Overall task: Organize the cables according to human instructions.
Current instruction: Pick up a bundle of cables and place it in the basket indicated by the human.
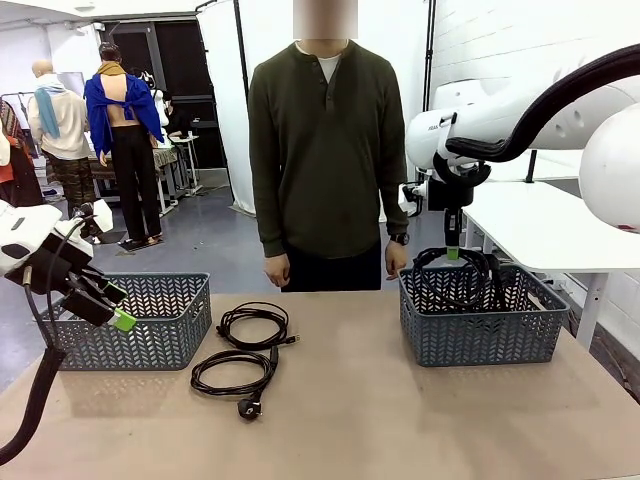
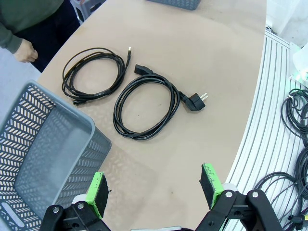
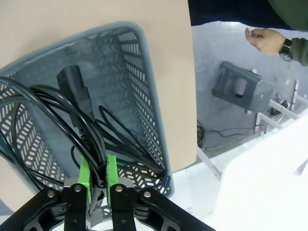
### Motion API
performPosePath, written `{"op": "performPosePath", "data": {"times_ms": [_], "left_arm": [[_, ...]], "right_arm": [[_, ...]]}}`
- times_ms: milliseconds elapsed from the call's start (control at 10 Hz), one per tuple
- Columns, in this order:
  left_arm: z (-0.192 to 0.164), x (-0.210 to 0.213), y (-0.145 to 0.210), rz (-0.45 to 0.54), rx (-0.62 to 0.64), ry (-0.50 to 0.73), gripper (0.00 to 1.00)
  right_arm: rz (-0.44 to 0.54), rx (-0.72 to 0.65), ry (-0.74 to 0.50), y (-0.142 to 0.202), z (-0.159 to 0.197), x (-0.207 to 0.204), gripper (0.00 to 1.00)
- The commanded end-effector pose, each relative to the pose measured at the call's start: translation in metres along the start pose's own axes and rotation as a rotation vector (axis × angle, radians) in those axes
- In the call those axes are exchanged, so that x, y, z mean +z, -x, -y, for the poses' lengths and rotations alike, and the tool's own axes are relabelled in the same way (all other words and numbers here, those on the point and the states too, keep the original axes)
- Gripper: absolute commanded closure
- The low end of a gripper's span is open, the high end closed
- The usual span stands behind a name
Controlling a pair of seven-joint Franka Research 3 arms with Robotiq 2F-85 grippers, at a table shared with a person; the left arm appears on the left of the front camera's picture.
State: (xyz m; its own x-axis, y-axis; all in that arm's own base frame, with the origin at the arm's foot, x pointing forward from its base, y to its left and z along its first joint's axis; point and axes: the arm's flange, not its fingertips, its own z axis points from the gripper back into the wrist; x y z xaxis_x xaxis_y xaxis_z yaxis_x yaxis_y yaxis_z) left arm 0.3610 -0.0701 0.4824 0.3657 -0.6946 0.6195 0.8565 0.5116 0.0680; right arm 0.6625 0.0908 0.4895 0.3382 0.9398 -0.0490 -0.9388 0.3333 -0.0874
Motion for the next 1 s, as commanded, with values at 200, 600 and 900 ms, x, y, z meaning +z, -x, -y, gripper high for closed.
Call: {"op": "performPosePath", "data": {"times_ms": [200, 600, 900], "left_arm": [[-0.004, 0.0, 0.003, 0.013, -0.017, 0.015, 0.0], [-0.004, 0.0, 0.003, 0.013, -0.017, 0.015, 0.0], [-0.004, 0.0, 0.003, 0.013, -0.017, 0.015, 0.0]], "right_arm": [[0.002, 0.017, -0.006, 0.004, 0.022, -0.008, 1.0], [-0.008, -0.023, 0.012, 0.001, 0.027, -0.022, 1.0], [-0.029, -0.002, -0.019, -0.002, 0.024, -0.024, 0.65]]}}
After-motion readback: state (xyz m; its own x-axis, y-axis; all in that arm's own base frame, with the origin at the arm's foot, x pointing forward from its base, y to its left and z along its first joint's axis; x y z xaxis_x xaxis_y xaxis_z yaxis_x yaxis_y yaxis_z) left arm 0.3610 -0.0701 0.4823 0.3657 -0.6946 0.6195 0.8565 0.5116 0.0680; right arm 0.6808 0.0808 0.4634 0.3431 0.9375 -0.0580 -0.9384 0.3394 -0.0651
